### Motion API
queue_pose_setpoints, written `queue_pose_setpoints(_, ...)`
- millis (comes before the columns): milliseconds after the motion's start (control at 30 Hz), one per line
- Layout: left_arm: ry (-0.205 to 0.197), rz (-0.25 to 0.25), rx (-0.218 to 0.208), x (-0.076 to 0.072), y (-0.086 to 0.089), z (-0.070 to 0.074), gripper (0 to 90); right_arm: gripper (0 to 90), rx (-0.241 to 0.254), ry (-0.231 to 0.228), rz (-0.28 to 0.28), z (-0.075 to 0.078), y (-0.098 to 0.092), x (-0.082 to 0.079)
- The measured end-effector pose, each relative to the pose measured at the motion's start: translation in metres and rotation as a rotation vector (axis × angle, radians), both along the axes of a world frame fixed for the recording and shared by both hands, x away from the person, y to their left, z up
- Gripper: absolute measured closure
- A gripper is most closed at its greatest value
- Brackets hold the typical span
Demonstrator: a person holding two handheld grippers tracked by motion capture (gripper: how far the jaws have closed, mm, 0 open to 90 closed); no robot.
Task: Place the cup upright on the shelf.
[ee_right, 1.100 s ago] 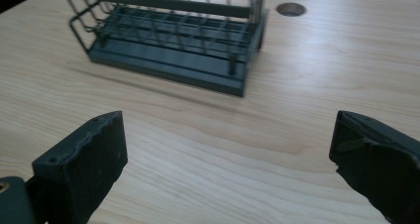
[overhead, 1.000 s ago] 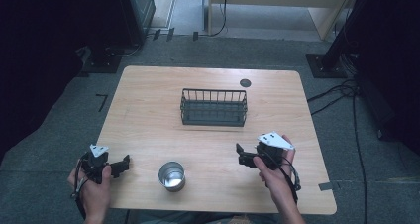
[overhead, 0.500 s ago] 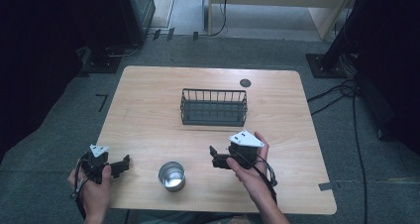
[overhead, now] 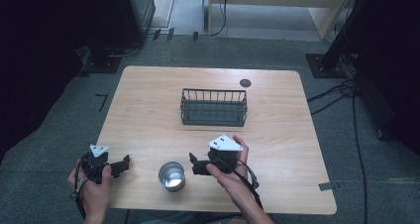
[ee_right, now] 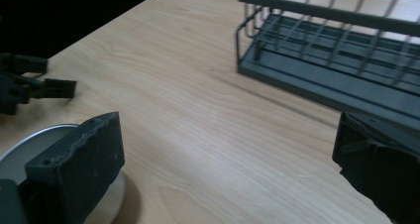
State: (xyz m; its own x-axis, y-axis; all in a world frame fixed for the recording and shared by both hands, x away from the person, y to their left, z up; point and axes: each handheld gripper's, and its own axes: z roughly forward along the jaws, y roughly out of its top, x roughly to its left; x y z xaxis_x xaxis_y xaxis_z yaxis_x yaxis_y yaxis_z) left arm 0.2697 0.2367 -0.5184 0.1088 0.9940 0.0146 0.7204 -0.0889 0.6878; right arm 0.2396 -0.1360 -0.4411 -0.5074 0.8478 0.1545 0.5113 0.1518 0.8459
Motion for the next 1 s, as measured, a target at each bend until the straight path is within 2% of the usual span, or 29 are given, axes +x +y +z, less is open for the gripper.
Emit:
queue_pose_setpoints(167, 0.0, 0.0, 0.0, 0.0, 0.0, 0.0, 0.0, 0.0, 0.002, 0.008, 0.03, -0.004, 0.017, -0.004)
queue_pose_setpoints(200, 0.0, 0.0, 0.0, 0.0, 0.0, 0.0, 0.0, 0.0, 0.013, 0.011, 0.05, -0.005, 0.022, -0.006)
queue_pose_setpoints(700, -0.002, 0.001, -0.002, 0.0, 0.0, 0.0, 0.0, 0.0, 0.052, 0.039, 0.17, -0.013, 0.054, -0.02)
queue_pose_setpoints(733, -0.002, 0.002, -0.002, 0.0, 0.0, 0.0, 0.0, 0.0, 0.056, 0.047, 0.197, -0.014, 0.058, -0.022)
queue_pose_setpoints(1000, -0.002, 0.001, -0.002, 0.0, 0.0, 0.0, 0.0, 0.0, 0.053, 0.059, 0.238, -0.02, 0.071, -0.027)
